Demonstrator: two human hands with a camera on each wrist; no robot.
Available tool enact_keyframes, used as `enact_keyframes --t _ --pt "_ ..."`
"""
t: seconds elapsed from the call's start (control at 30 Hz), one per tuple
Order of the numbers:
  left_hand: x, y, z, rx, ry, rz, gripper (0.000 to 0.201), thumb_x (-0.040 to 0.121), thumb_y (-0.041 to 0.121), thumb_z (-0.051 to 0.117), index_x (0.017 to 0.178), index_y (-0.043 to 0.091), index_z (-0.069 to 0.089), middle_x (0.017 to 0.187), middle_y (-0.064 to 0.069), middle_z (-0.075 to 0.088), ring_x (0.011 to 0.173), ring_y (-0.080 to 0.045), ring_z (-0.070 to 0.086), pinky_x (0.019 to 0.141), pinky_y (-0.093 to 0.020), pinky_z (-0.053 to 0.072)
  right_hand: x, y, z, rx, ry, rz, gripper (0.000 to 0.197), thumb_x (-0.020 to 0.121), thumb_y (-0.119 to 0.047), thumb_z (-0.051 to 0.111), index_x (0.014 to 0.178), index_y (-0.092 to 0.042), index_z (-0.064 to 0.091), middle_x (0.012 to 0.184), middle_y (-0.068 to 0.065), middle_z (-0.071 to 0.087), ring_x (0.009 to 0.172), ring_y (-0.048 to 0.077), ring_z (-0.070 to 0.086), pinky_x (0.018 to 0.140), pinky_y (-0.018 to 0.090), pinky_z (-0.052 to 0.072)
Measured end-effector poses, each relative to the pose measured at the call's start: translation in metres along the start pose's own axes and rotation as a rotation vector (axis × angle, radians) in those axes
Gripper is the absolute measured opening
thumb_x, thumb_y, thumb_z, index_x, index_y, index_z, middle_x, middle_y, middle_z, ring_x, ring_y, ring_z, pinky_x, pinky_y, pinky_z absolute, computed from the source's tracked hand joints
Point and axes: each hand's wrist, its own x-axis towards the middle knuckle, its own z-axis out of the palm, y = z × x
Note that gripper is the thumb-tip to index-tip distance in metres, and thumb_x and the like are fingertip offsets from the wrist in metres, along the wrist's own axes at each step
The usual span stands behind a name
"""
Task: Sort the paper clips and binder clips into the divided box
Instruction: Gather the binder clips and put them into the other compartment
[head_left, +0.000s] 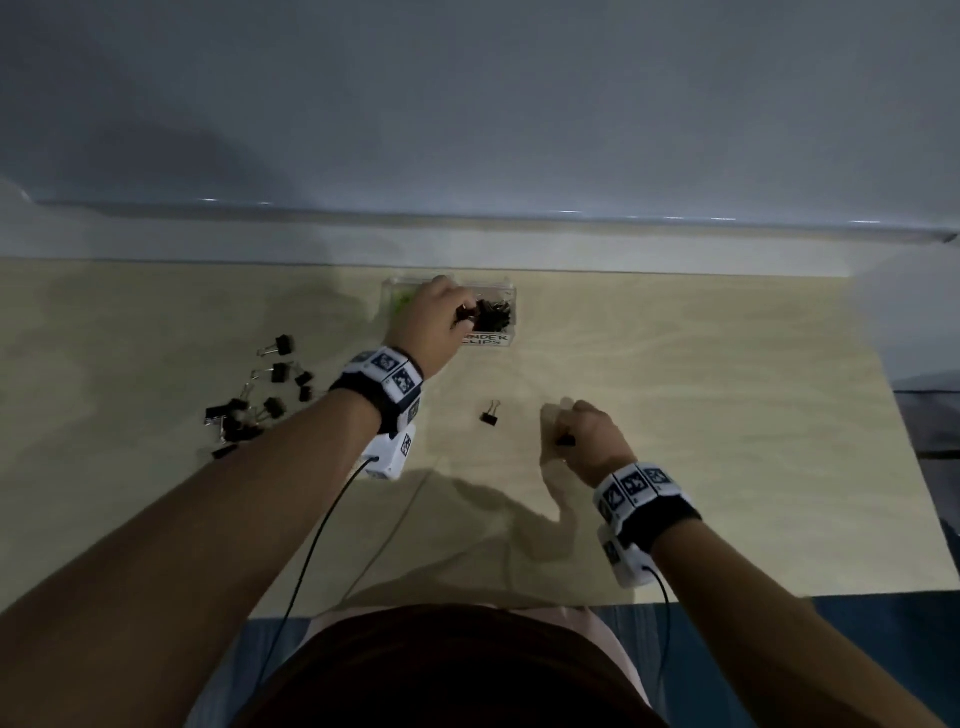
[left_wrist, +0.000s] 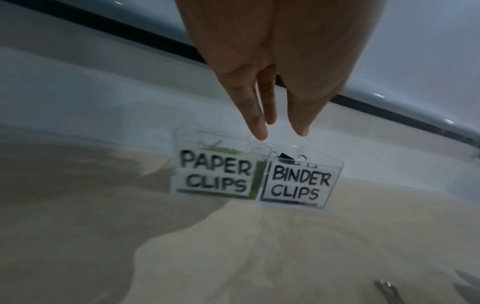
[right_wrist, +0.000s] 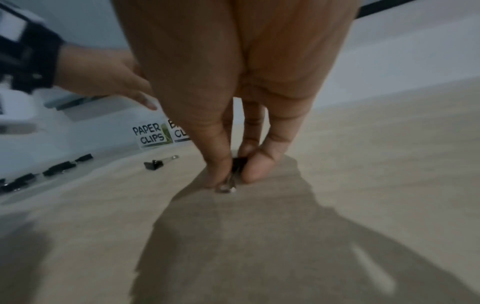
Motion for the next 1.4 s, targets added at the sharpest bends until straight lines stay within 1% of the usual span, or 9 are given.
enact_keyframes --t 0.17,0.37,0.5,0.6,0.73,0.87,1.03,1.17,1.4 --pt "-0.085 -0.077 -0.020 0.128 -0.046 -0.195 0.018 0.085 0.018 0.063 0.102 0.012 0.063 0.108 -0.012 0.057 0.102 -0.033 0.054 0.088 -0.042 0.046 0.017 -0.029 0.002 0.044 0.102 -0.124 0.005 0.076 -0.004 0.059 0.078 -0.005 0.063 0.082 0.010 0.054 0.075 0.033 0.057 0.063 0.027 0.038" --pt "-0.172 -0.123 -0.038 0.154 -0.096 -0.432 0.033 0.081 0.032 0.067 0.108 0.014 0.060 0.116 -0.009 0.050 0.109 -0.029 0.049 0.091 -0.040 0.045 0.036 -0.073 0.017 -0.037 0.035 -0.163 0.026 0.082 -0.007 0.058 0.108 -0.006 0.061 0.107 0.016 0.051 0.090 0.036 0.058 0.077 0.034 0.048" --pt "-0.195 -0.131 -0.026 0.164 -0.207 -0.529 0.056 0.072 0.043 0.074 0.117 0.018 0.054 0.129 -0.012 0.040 0.117 -0.035 0.043 0.094 -0.045 0.045 0.033 -0.080 0.026 -0.102 0.042 -0.112 0.024 0.086 -0.011 0.055 0.109 -0.007 0.062 0.112 0.016 0.048 0.093 0.037 0.057 0.083 0.039 0.050" --pt "-0.201 -0.131 -0.017 0.095 -0.152 -0.540 0.046 0.071 0.036 0.077 0.106 0.013 0.058 0.120 -0.010 0.046 0.109 -0.030 0.046 0.092 -0.043 0.045 0.030 -0.085 0.026 -0.127 0.066 -0.114 0.022 0.086 -0.012 0.055 0.106 -0.006 0.064 0.109 0.016 0.050 0.092 0.037 0.057 0.081 0.039 0.049" --pt "-0.198 -0.128 -0.012 0.070 -0.143 -0.462 0.017 0.081 0.018 0.068 0.094 0.007 0.064 0.111 -0.009 0.054 0.102 -0.027 0.055 0.085 -0.030 0.041 0.030 -0.094 0.023 -0.153 0.042 -0.121 0.024 0.084 -0.009 0.054 0.105 -0.002 0.062 0.107 0.018 0.052 0.093 0.037 0.057 0.078 0.034 0.046" --pt "-0.193 -0.121 -0.016 0.089 -0.191 -0.359 0.010 0.084 0.016 0.061 0.089 0.008 0.063 0.100 -0.007 0.057 0.090 -0.024 0.057 0.071 -0.026 0.040 0.027 -0.101 0.019 -0.149 0.029 -0.126 0.018 0.081 -0.011 0.056 0.096 -0.002 0.063 0.100 0.017 0.055 0.088 0.035 0.057 0.069 0.030 0.042" --pt "-0.147 -0.069 -0.027 -0.159 -0.045 -0.246 0.010 0.077 0.013 0.069 0.082 0.007 0.063 0.084 -0.010 0.064 0.079 -0.026 0.060 0.073 -0.035 0.050 0.030 -0.107 -0.005 0.110 0.214 -0.124 0.006 0.072 -0.015 0.069 0.077 -0.012 0.068 0.081 0.007 0.063 0.076 0.025 0.061 0.066 0.027 0.047" --pt "-0.067 -0.020 -0.021 -0.376 0.021 -0.235 0.021 0.079 0.010 0.071 0.097 0.003 0.063 0.095 -0.014 0.069 0.085 -0.023 0.064 0.080 -0.032 0.053 0.046 -0.115 -0.050 0.263 0.374 -0.088 0.010 0.074 -0.010 0.070 0.084 -0.011 0.071 0.081 0.004 0.068 0.072 0.015 0.061 0.069 0.019 0.046" --pt "-0.003 0.010 -0.014 -0.419 0.071 -0.321 0.030 0.085 0.013 0.066 0.114 0.006 0.059 0.113 -0.011 0.067 0.103 -0.022 0.062 0.084 -0.024 0.045 0.091 -0.115 -0.078 0.201 0.410 -0.040 0.025 0.076 -0.011 0.068 0.101 -0.012 0.069 0.102 0.011 0.068 0.087 0.024 0.066 0.082 0.029 0.051"
